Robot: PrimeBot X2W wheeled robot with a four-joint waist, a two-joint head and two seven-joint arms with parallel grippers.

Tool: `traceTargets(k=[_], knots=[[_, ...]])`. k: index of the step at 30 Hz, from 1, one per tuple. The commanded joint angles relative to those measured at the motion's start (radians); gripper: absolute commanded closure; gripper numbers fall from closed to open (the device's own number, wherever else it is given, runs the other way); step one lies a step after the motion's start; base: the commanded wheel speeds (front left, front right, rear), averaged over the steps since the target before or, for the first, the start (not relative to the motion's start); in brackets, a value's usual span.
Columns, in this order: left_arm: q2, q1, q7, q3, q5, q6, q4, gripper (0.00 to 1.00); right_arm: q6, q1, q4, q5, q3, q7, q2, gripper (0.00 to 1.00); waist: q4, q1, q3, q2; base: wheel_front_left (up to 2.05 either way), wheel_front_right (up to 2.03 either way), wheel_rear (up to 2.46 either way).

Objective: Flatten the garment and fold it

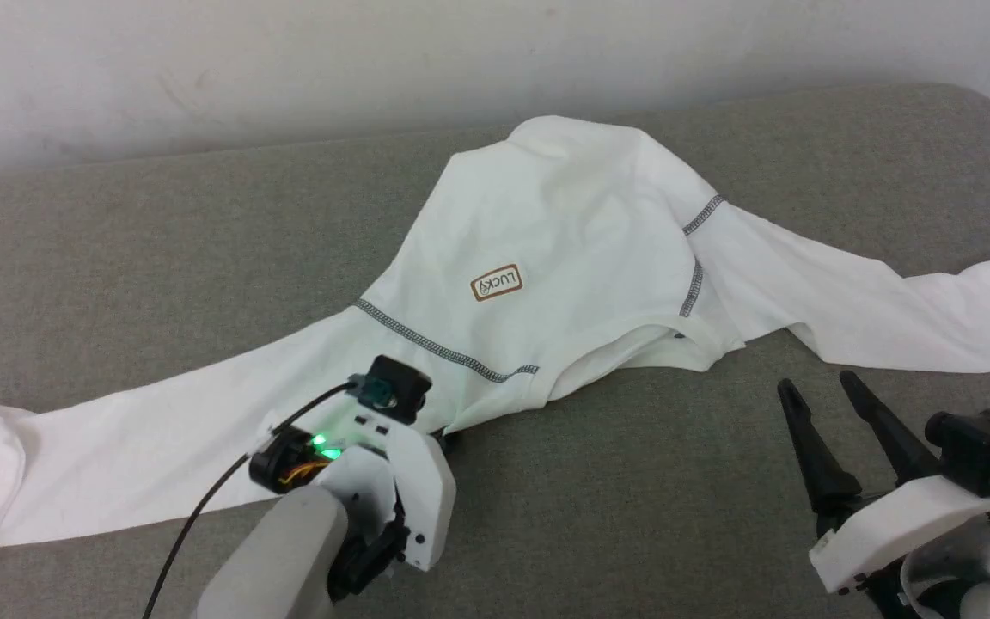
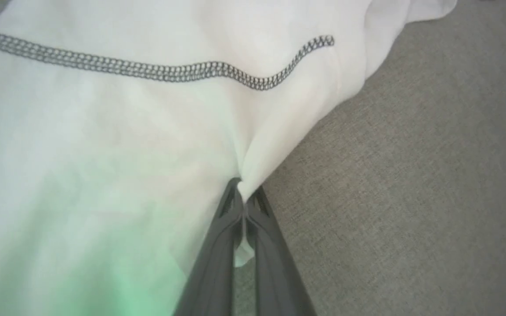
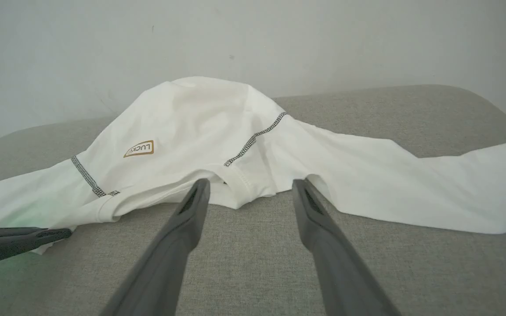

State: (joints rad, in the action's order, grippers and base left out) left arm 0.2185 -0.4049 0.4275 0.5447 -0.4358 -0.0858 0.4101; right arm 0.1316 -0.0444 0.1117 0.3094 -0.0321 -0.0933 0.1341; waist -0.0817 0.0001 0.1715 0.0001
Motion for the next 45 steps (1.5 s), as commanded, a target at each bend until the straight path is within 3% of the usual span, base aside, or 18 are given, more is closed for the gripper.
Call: traceTargets(k=[1,5,10,18,25,28,29,31,34,38,45], knots=[[0.030,0.057,-0.033,-0.021,-0.002,0.030,-0.002,1.00,-0.001,0.023,-0.023,0.018,0.007,-0.018,0.014,0.00,0.015,-0.0001,-0.007,-0.0001,0.00,0.00,0.00],[0.053,0.110,-0.148,-0.070,-0.002,0.075,-0.093,1.00,-0.001,0.097,-0.114,0.058,-0.004,-0.092,0.076,0.00,0.035,-0.0001,-0.012,-0.0001,0.00,0.00,0.00],[0.070,0.142,-0.194,-0.072,0.016,0.094,-0.167,1.00,-0.001,0.212,-0.229,0.100,-0.053,-0.181,0.144,0.00,0.056,-0.0001,0.000,-0.0001,0.00,0.00,0.00],[0.061,0.125,-0.237,-0.066,0.032,0.106,-0.232,1.00,-0.001,0.464,-0.475,0.192,-0.250,-0.327,0.247,0.00,0.100,-0.0001,0.062,-0.0001,0.00,0.00,0.00],[0.047,0.094,-0.262,-0.060,0.035,0.105,-0.225,1.00,-0.001,0.597,-0.683,0.257,-0.379,-0.387,0.270,0.00,0.120,-0.0001,0.108,-0.0001,0.00,0.00,0.00],[0.044,0.092,-0.271,-0.058,0.032,0.104,-0.218,1.00,-0.001,0.605,-0.758,0.308,-0.452,-0.489,0.269,0.00,0.121,-0.0001,0.109,-0.0001,0.00,0.00,0.00],[0.043,0.092,-0.273,-0.057,0.031,0.104,-0.216,1.00,-0.001,0.603,-0.778,0.331,-0.474,-0.532,0.268,0.40,0.122,-0.0001,0.108,-0.0001,0.00,0.00,0.00],[0.042,0.096,-0.279,-0.057,0.027,0.104,-0.210,1.00,-0.001,0.602,-0.800,0.376,-0.498,-0.593,0.266,1.00,0.120,-0.0001,0.099,-0.0001,0.00,0.00,0.00],[0.044,0.103,-0.292,-0.061,0.020,0.103,-0.206,1.00,-0.001,0.609,-0.783,0.413,-0.520,-0.593,0.281,1.00,0.114,-0.0001,0.079,-0.0001,0.00,0.00,0.00],[0.055,0.112,-0.328,-0.074,0.015,0.104,-0.223,1.00,-0.001,0.612,-0.698,0.438,-0.488,-0.475,0.327,1.00,0.109,-0.0001,0.035,-0.0001,0.00,0.00,0.00],[0.095,0.130,-0.425,-0.130,0.010,0.115,-0.318,1.00,-0.001,0.528,-0.445,0.419,-0.324,-0.347,0.424,1.00,0.093,-0.0001,-0.051,-0.0001,0.00,0.00,0.00]])
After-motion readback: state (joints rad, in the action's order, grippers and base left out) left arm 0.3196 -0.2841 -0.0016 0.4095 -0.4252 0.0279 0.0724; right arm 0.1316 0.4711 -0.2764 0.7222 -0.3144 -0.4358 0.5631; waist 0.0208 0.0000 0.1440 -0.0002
